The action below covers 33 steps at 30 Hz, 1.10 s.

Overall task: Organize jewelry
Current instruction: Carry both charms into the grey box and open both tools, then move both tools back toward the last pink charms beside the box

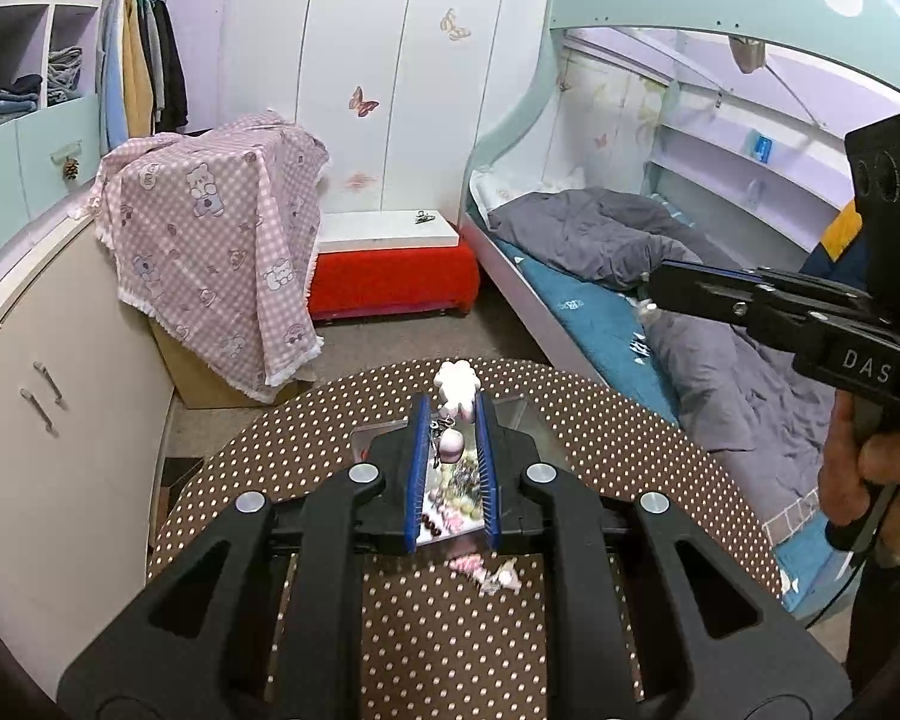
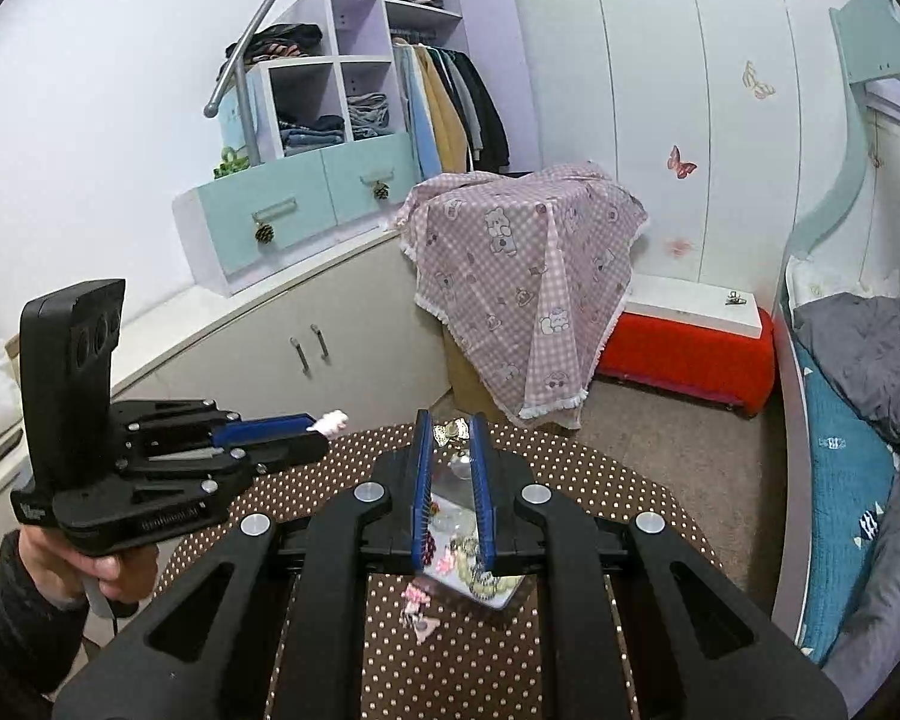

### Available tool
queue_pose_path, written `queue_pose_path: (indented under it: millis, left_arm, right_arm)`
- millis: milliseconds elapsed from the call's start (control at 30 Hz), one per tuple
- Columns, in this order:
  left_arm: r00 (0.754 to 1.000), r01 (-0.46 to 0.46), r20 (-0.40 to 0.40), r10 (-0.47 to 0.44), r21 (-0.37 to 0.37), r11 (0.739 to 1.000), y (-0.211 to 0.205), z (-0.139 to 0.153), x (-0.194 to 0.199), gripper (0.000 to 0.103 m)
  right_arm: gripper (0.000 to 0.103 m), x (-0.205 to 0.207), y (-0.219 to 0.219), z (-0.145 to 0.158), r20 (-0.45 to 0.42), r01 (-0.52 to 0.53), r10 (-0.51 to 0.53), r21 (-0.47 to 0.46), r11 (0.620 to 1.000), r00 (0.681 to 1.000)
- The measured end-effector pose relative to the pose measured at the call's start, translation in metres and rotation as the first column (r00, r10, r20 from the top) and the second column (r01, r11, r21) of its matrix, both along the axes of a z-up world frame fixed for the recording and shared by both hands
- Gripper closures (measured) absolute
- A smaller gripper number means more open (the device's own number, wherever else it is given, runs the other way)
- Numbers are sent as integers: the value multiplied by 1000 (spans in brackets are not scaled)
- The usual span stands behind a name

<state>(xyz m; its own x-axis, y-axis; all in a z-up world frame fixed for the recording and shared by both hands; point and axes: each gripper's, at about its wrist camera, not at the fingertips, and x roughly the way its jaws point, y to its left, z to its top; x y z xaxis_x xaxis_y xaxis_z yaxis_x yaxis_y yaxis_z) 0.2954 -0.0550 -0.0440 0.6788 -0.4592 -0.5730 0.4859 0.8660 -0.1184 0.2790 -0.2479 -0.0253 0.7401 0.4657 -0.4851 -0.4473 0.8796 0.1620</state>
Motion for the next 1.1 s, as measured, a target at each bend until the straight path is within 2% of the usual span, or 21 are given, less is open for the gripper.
queue_pose_path:
  millis: [200, 333, 367, 400, 467, 500, 533, 733, 1100]
  left_arm:
    - [999, 4, -46, -4, -2, 1000, -11, -7, 18, 87]
    - [996, 2, -92, 1, 38, 999, -19, -21, 30, 87]
    - [995, -8, -94, 13, 53, 999, -18, -23, 32, 80]
    - [995, -24, -93, 31, 74, 997, -18, -26, 34, 50]
    - [995, -83, -53, 88, 83, 993, -11, -28, 30, 9]
    - [993, -110, -24, 112, 72, 991, -6, -27, 27, 9]
    - [992, -124, -18, 125, 74, 990, -2, -26, 26, 9]
    - [983, -182, 16, 182, 107, 977, 6, -22, 18, 9]
    - [977, -204, 89, 195, 114, 972, 1, -2, 2, 9]
  right_arm:
    - [92, 26, 3, -14, -68, 5, -5, 7, 1000, 998]
    - [91, 45, 5, -31, -125, 30, -30, 4, 1000, 992]
    - [89, 47, 5, -35, -139, 42, -42, 4, 999, 989]
    - [87, 49, 4, -39, -151, 53, -52, 4, 999, 987]
    - [57, 49, 0, -43, -155, 85, -82, 15, 996, 984]
    - [23, 47, -3, -44, -147, 105, -100, 28, 994, 984]
    - [8, 45, -7, -43, -134, 124, -117, 41, 991, 984]
    - [8, 42, -16, -40, -134, 166, -155, 70, 984, 979]
    - [8, 29, -23, -24, -104, 187, -179, 73, 980, 978]
